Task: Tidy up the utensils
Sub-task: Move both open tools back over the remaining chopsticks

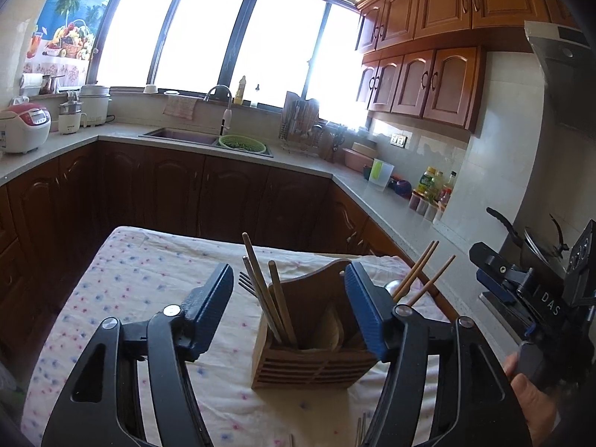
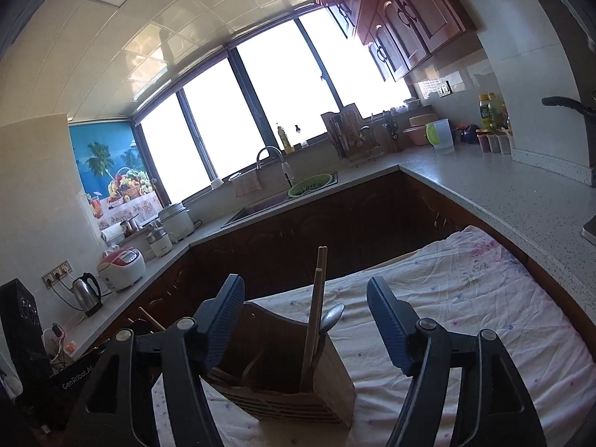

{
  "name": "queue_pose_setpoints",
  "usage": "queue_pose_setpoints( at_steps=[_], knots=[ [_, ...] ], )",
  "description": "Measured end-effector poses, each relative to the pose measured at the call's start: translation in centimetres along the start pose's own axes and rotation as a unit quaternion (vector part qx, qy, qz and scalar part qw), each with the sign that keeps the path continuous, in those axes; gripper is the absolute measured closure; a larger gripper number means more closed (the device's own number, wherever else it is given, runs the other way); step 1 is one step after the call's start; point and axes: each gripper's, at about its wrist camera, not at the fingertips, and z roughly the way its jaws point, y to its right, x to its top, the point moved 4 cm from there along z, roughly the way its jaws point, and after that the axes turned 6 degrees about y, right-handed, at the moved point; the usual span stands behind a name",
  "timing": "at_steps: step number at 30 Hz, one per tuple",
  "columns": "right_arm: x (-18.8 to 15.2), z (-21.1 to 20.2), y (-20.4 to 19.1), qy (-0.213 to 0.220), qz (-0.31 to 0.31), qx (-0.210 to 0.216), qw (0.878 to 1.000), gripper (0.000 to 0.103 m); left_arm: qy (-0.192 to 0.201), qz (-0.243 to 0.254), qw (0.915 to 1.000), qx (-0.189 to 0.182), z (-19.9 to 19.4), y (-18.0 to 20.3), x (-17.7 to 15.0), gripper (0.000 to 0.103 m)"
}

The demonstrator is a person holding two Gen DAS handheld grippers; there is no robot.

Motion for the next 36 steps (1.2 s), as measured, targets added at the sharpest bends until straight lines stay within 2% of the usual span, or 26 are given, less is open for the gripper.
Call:
queue_pose_setpoints(
  at_steps=[4,7,14,24,36],
  knots=[
    [0.5,-1.6,0.1,0.011,0.01,0.011,1.0,0.012,0.005,-0.002,1.0,-0.004,-1.6,0.0,-0.1,0.033],
    [0.4,-2.9,0.1,0.017,0.01,0.013,1.0,0.011,0.009,0.001,0.9999,0.004,-3.0,-0.3,-0.9,0.028],
    [-1.7,-6.3,0.5,0.017,0.027,0.012,0.999,0.008,-0.015,-0.011,0.9997,0.017,-5.2,-1.6,-4.2,0.027],
    [-6.0,-10.0,1.1,-0.019,0.029,-0.003,0.999,0.008,-0.051,-0.018,0.9984,0.017,-7.9,-1.8,-8.4,0.027],
    [-11.0,-12.8,2.3,-0.056,0.027,-0.033,0.998,0.008,-0.109,-0.035,0.9928,0.034,-8.7,-3.1,-13.8,0.027]
  ],
)
